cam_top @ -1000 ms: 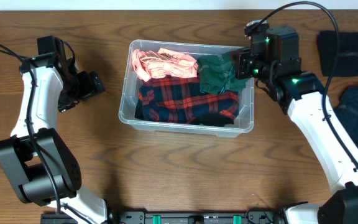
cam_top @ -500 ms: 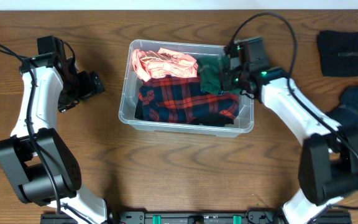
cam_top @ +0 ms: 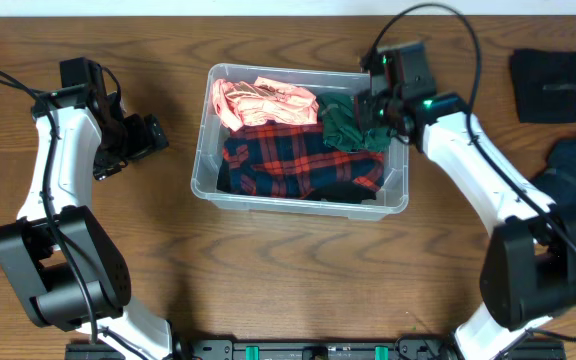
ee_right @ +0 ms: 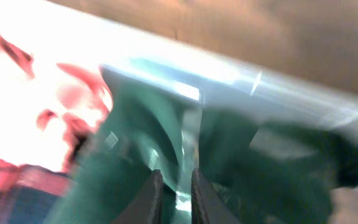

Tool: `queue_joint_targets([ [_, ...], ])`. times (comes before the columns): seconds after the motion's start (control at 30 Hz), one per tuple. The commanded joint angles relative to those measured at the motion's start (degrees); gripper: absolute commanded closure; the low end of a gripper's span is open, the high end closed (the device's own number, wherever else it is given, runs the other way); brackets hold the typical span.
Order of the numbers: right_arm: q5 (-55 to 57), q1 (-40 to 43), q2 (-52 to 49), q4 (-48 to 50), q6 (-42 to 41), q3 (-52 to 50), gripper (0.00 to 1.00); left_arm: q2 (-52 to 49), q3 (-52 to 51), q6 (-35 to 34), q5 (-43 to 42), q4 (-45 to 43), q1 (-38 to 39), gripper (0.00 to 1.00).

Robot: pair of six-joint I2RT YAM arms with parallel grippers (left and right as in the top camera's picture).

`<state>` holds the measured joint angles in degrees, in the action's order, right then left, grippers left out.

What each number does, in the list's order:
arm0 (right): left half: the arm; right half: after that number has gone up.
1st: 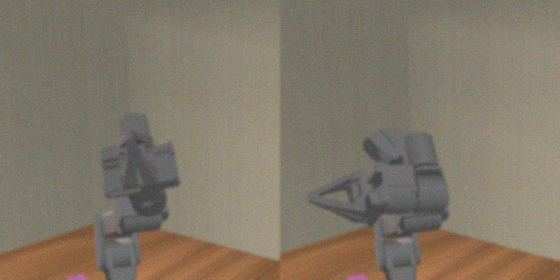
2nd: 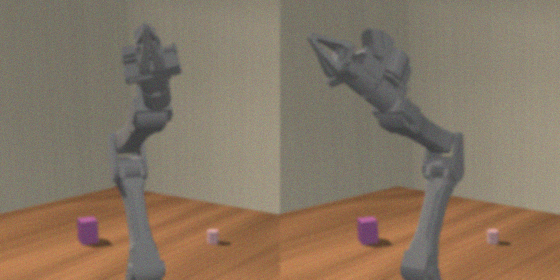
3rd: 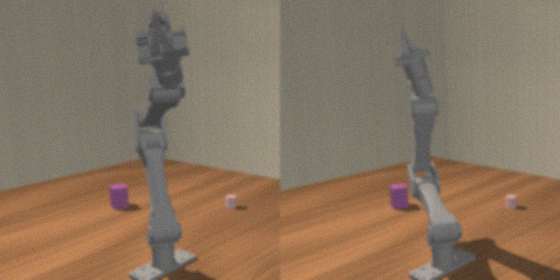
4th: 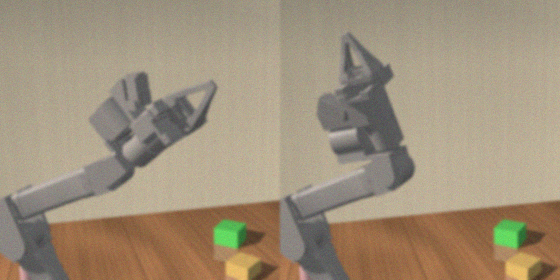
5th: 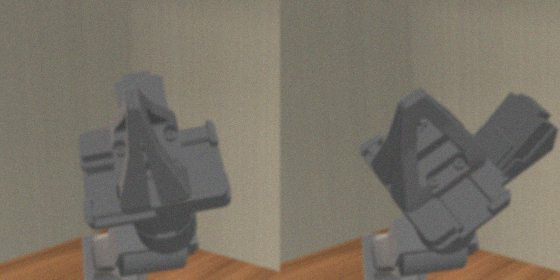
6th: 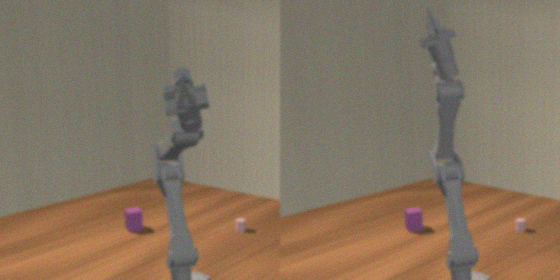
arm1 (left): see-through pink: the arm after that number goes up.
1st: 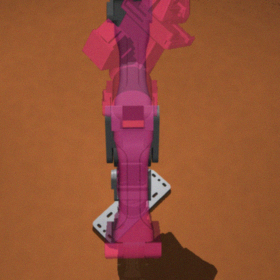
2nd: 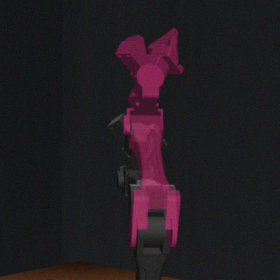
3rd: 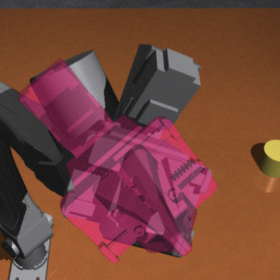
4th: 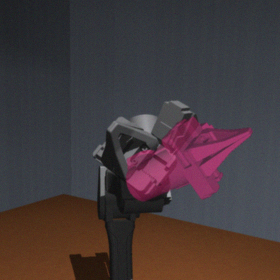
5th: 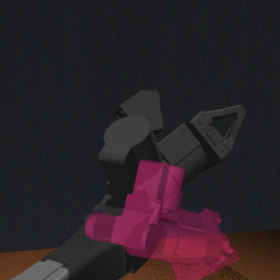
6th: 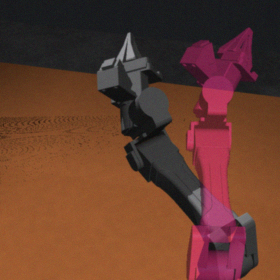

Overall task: Pack container
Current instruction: 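Lower the green garment into the bin's back right and release, then reach the right gripper to the dark navy garment and grasp it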

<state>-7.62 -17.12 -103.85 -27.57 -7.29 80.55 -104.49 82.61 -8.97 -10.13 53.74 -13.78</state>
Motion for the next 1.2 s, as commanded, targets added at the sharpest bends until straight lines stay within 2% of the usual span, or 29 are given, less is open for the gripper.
queue_joint_targets([
  [0.0,0.33,-0.09,5.90,-1.77,0.52,5.40,0.73,-0.11,-0.26,0.33,0.28,0.20,-0.20,0.02],
  [0.17,0.61,3.45,11.50,-3.80,-0.39,7.85,0.51,-0.11,-0.26,0.33,0.28,0.20,-0.20,0.02],
  [0.33,1.07,12.09,13.60,-5.35,-3.39,7.85,0.28,-0.11,-0.26,0.33,0.28,0.20,-0.20,0.02],
  [0.5,0.70,19.98,11.52,-5.88,-3.41,7.82,0.09,-0.11,-0.26,0.31,0.28,-0.22,-0.20,0.02],
  [0.63,0.70,23.85,8.76,-6.78,-3.41,7.82,0.01,-0.11,-0.26,0.31,0.26,-1.11,-0.20,0.02],
  [0.93,-0.94,35.23,2.14,-8.20,-7.43,7.82,0.01,-0.11,-0.26,0.31,0.26,-1.11,-0.20,0.02],
  [1.17,-7.67,42.93,-2.80,-0.68,-0.09,7.82,0.01,-0.11,-0.26,0.31,0.28,-1.11,-0.20,0.02],
])
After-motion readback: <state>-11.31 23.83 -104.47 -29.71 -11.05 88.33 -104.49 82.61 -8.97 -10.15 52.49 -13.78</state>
